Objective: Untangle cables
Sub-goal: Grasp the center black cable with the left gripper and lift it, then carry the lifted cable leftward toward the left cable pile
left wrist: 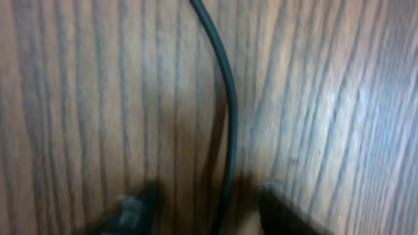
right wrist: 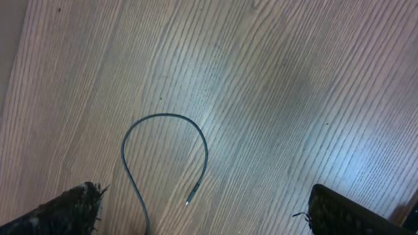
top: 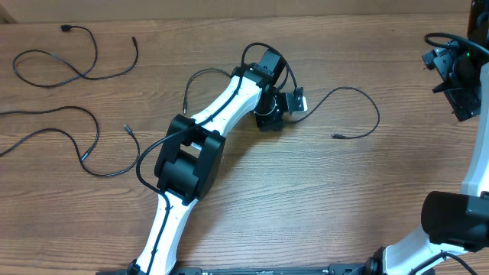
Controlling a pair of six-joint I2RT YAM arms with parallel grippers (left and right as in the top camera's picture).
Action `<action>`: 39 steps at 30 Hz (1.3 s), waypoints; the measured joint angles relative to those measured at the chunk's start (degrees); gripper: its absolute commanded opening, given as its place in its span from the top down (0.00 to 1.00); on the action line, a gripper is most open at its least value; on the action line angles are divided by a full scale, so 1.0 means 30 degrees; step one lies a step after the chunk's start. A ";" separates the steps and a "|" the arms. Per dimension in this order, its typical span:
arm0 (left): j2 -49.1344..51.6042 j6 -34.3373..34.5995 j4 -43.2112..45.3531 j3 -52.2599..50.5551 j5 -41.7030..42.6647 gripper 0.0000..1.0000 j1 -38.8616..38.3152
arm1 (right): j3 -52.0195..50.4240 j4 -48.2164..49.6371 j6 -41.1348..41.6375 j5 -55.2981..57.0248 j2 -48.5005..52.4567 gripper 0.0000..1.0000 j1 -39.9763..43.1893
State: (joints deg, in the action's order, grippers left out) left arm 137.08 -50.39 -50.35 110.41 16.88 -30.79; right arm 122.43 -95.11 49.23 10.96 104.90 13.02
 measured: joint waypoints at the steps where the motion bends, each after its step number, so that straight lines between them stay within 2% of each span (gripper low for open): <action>1: 0.0051 0.0102 0.0000 0.0051 0.0029 0.79 0.0000 | 0.0000 0.0015 -0.0015 0.0000 0.0000 0.00 0.0000; 2: 0.0095 0.0211 0.0007 0.0102 0.0036 0.91 0.0000 | 0.0000 0.0007 0.0007 -0.0007 0.0000 0.00 0.0007; 3: 0.0131 0.0328 0.0044 0.0131 0.0095 0.96 0.0000 | 0.0000 0.0015 0.0007 -0.0007 0.0000 0.00 0.0000; 8: 0.0211 0.1064 0.0087 0.0219 0.0240 0.96 0.0000 | 0.0000 0.0007 0.0000 0.0000 0.0000 0.00 0.0000; 14: 0.0408 0.3330 -0.0189 0.0721 0.0226 0.96 0.0000 | 0.0000 0.0007 0.0000 0.0007 0.0000 0.00 0.0007; 18: 0.0641 0.5901 -0.1115 0.2127 0.0160 0.96 0.0058 | 0.0000 0.0000 0.0000 -0.0007 0.0000 0.00 0.0000; 23: 0.0350 1.0367 -0.2601 0.5872 0.0160 0.96 0.0561 | 0.0000 0.0015 0.0000 0.0000 0.0000 0.00 0.0007; 27: -0.1202 1.4360 -0.3519 0.8284 0.0160 0.96 0.1362 | 0.0000 0.0007 0.0007 0.0007 0.0000 0.00 0.0000; 30: -0.3038 1.6509 -0.3876 0.9457 0.0495 0.96 0.2106 | 0.0000 0.0007 0.0000 0.0000 0.0000 0.00 0.0000; 39: -0.9340 1.9781 -0.3162 1.0367 0.2892 0.96 0.3483 | 0.0000 0.0015 0.0000 0.0000 0.0000 0.00 0.0000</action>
State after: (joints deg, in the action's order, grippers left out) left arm 109.06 8.95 -59.83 141.51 25.56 -20.34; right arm 122.43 -95.07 49.23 10.96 104.90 13.02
